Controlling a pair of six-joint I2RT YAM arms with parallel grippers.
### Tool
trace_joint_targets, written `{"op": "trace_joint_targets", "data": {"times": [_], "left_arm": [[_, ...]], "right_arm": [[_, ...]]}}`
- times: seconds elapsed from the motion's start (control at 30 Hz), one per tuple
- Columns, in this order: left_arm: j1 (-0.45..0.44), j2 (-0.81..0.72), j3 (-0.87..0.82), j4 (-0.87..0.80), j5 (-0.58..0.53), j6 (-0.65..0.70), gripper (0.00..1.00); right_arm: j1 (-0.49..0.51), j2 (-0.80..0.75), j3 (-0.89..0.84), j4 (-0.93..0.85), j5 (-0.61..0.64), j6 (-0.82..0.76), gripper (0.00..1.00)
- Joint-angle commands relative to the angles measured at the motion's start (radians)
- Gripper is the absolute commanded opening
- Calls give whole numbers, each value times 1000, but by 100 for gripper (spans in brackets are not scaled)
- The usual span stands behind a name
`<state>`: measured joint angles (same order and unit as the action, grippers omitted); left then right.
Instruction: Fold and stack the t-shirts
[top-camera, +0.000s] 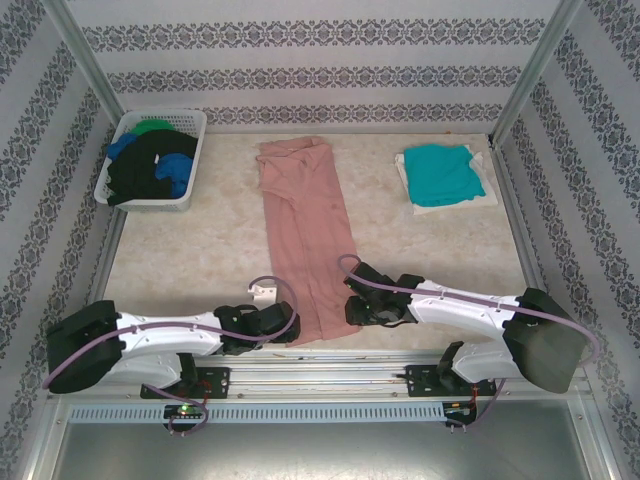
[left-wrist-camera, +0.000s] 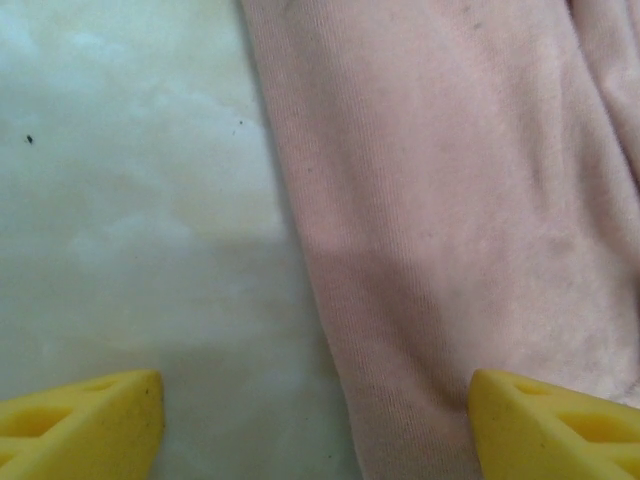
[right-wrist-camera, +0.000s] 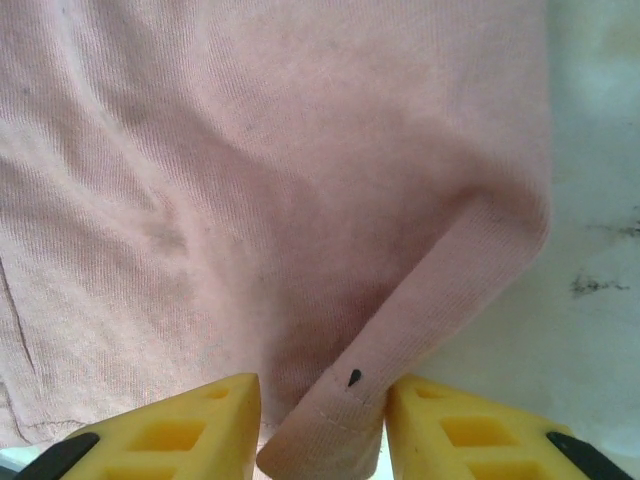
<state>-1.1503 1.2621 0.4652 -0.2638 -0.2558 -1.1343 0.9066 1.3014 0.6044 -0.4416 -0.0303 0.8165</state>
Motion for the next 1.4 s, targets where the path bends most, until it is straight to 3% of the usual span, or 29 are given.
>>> {"op": "trace_joint_targets", "data": {"times": [0.0, 0.13, 0.3, 0.4, 0.57, 0.87, 1.13, 1.37], "left_arm": [[-53, 96, -7, 371, 197, -87, 79], [-73, 77, -39, 419, 172, -118, 72], [-85, -11, 24, 249, 139, -82, 71], [-99, 1, 98, 99, 135, -66, 77], [-110, 57, 54, 192, 174, -121, 77], [-122, -10, -8, 74, 118, -220, 76], [-122, -4, -15, 87, 115, -214, 58], [-116, -62, -21, 97, 73, -193, 16]], "right_arm": [[17, 5, -22, 11, -16, 20, 39], [17, -26, -24, -46, 16, 12, 38], [-1, -84, -35, -86, 61, -4, 39], [-16, -80, -34, -69, 56, -18, 44], [-30, -71, -39, -39, 46, -47, 45], [-54, -96, -94, 12, 29, -62, 41], [-57, -115, -117, 44, 9, -51, 32], [-57, -122, -93, 31, -2, -62, 10]]}}
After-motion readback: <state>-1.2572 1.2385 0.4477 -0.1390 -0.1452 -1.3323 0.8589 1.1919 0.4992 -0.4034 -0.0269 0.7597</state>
